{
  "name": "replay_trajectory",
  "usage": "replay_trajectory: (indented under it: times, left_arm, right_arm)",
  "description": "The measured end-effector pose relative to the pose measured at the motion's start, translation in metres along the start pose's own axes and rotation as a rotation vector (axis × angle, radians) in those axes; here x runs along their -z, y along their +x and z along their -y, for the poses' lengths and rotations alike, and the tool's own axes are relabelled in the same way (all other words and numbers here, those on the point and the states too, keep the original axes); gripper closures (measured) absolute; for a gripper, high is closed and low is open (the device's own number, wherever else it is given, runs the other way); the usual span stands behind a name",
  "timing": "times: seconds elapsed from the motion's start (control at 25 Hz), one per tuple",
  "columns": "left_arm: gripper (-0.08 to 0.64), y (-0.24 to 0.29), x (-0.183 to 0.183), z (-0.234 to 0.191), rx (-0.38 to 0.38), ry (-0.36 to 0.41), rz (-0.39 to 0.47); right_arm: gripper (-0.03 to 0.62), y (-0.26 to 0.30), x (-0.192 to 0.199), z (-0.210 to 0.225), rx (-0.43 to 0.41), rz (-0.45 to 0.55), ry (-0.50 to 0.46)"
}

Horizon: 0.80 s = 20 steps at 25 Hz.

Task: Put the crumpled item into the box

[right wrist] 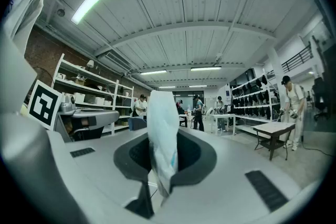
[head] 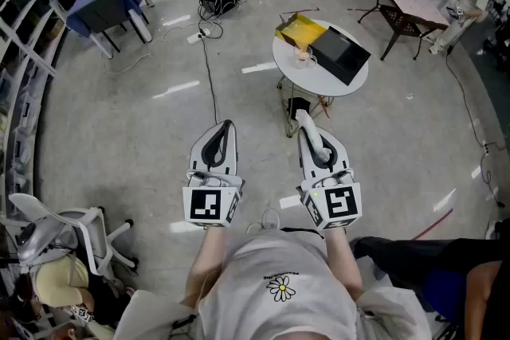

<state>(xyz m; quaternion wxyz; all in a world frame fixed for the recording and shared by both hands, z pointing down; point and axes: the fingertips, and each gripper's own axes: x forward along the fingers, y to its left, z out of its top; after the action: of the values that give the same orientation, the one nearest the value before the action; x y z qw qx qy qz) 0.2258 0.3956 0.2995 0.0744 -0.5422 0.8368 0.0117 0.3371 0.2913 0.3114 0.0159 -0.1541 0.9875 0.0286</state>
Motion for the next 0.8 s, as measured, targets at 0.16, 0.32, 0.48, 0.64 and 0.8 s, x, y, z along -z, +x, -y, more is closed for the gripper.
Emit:
replay_trajectory:
  times: [0.16,0.32,0.48,0.64,0.8]
  left_arm:
    - [0.560,0.006,0.001,0.004,-0.001,-0.004,-0.005]
    - [0.560,0.011,0.003,0.010,0.004,0.001,-0.004]
    - [0.560,0.015,0.007,0.010,-0.003,0.002,0.003]
    - [0.560,0.019,0.009,0.004,-0.021,0.002,0.007]
    - [0.560,0.037,0.006,-0.003,-0.032,-0.008,0.029]
  right_arm:
    - [0.543,0.001,0.004,0.005,-0.009,-0.013,0.017]
    - [0.543,0.000,0.005,0.009,-0.020,-0.006,0.018]
    - [0.545,0.001,0.011,0.011,-0.038,0.005,0.027]
    - [0.545,0.002,0.010,0.010,-0.054,0.039,0.047]
    - [0.545,0.013,0.010,0.021,-0.057,0.034,0.047]
